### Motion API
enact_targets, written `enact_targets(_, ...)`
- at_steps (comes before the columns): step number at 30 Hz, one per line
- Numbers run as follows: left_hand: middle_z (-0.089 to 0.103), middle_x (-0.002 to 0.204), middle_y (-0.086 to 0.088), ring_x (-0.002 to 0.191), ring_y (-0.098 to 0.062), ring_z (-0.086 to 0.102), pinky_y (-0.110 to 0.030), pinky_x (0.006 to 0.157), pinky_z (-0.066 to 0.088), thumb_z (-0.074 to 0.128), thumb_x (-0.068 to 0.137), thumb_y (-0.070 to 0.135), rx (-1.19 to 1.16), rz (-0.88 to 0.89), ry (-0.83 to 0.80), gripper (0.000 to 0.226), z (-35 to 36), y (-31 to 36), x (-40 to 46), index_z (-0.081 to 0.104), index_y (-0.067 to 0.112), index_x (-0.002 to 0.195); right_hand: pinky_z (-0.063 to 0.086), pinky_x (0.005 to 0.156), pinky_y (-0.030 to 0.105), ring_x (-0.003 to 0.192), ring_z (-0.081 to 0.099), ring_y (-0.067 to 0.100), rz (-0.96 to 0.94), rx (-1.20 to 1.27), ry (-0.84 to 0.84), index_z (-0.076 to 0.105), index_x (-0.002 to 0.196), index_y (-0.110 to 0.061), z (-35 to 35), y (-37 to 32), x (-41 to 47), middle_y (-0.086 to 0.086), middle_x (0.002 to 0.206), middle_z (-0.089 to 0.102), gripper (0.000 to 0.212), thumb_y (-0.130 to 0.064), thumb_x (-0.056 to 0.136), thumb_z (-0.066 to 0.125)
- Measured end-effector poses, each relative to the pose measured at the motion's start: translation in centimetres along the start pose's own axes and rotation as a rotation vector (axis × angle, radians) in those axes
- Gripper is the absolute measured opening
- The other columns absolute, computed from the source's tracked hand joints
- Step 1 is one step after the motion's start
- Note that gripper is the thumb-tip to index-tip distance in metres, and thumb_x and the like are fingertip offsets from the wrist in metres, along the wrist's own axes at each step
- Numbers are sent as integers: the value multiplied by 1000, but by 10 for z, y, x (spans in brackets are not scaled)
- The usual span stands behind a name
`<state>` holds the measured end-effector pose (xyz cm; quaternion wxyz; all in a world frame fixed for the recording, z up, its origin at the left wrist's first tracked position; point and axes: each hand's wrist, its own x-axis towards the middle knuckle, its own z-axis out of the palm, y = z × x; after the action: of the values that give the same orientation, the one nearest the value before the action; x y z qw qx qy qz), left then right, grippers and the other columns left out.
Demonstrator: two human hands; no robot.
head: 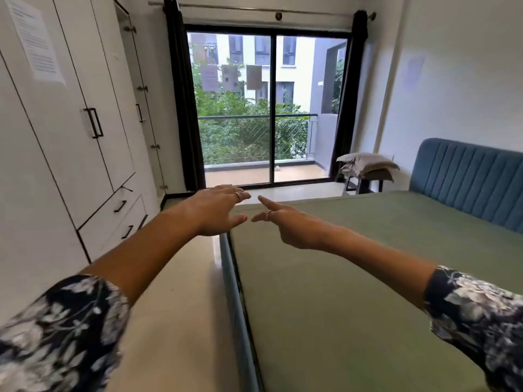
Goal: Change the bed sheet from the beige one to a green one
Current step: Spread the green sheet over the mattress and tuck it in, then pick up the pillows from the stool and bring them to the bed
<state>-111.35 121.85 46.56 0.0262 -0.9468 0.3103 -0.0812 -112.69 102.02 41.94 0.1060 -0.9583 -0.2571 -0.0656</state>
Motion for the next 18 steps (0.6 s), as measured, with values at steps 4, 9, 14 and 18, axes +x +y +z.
enact_targets(4,21,157,7,145,-12,16,-27,115,16,46,97,43,-64,49,-21,61,4,-56,7,23,25,151,28,113,32,142,28,26,69,-75,16,40,144,-13,-6,-15,42,12,160,-3,71,18,80,31)
enact_targets(9,12,160,4,147,-15,9,-32,117,15,47,97,44,-58,16,-56,68,38,-124,53,14,23,153,15,116,34,145,20,27,293,-130,61,41,143,-12,1,1,120,17,159,9,61,8,86,36)
enact_targets(14,2,161,2,148,-17,3,-33,119,12,45,97,45,44,54,-62,74,63,-184,115,5,20,154,22,117,36,146,16,29,460,-110,97,40,140,1,24,45,208,20,158,8,48,-3,92,37)
enact_targets(18,1,161,2,148,-18,2,-35,119,11,44,98,44,57,89,-72,73,77,-228,184,4,19,154,22,117,39,145,16,34,550,-132,173,42,135,10,40,79,275,28,155,11,47,-3,90,39)
